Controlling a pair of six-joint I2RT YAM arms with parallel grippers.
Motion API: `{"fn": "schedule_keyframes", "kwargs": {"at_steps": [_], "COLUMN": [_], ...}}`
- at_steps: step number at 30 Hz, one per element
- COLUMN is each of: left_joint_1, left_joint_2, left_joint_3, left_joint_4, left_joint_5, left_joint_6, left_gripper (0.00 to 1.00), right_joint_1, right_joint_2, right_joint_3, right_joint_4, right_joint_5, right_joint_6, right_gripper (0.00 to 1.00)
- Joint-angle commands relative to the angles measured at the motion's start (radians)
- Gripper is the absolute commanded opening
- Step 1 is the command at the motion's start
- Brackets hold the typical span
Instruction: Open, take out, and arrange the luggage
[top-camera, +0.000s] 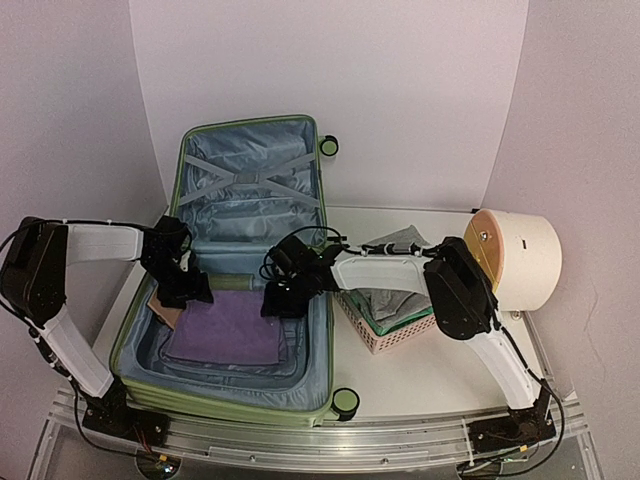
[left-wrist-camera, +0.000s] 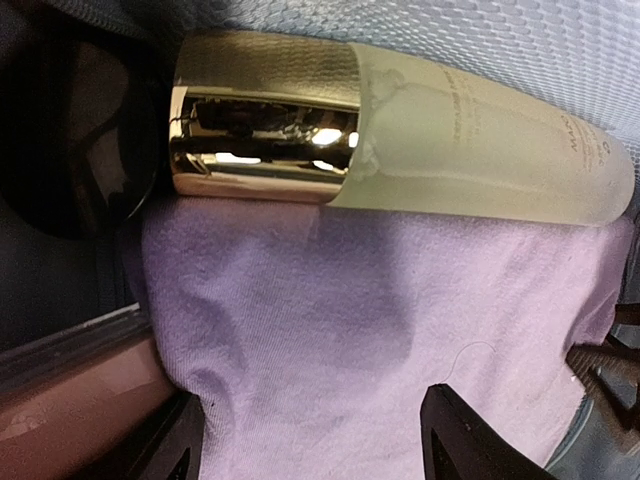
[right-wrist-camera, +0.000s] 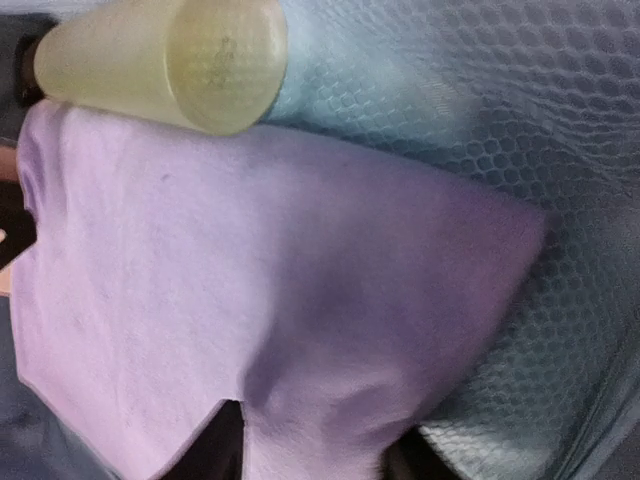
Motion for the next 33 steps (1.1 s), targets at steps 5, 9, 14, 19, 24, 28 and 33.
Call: {"fn": "schedule_keyframes", "kwargs": {"at_steps": [5, 9, 14, 19, 24, 28, 33], "left_joint_1": [0.034, 0.035, 0.034, 0.034, 0.034, 0.035, 0.031], "left_joint_2": [-0.022, -0.030, -0.041, -0.037, -0.034, -0.038, -0.029], "left_joint_3": [-0.042, -0.025, -0.002, -0.005, 0.017, 0.009, -0.050], "left_joint_4": [0.052, 0.055, 0.048, 0.055, 0.048, 0.054, 0.111], "left_joint_5": [-0.044, -0.057, -0.080, -0.122, -0.132, -0.144, -0.059], "left_joint_6": [0.026, 0.053, 0.080, 0.091, 0.104, 0.129, 0.140], "left_gripper": [0.72, 0.71, 0.71, 0.72, 0.73, 0.73, 0.66], "right_joint_1": [-0.062, -0.064, -0.063, -0.060, -0.060, -0.062, -0.063], "right_joint_2": [-0.056, -0.103, -0.175, -0.239, -0.245, -0.249, -0.205], "right_joint_3": [-0.122, -0.132, -0.202, -0.240, -0.265, -0.271, -0.256], "right_joint_4": [0.189, 0.186, 0.160, 0.127, 0.116, 0.093, 0.086], "right_joint_5": [-0.177, -0.147, -0.072, 0.005, 0.016, 0.059, 0.037], "right_joint_6": [0.061, 0.054, 0.066, 0.039, 0.022, 0.027, 0.010], "right_gripper": [0.11, 0.00, 0.00, 0.00, 0.00, 0.00, 0.00]}}
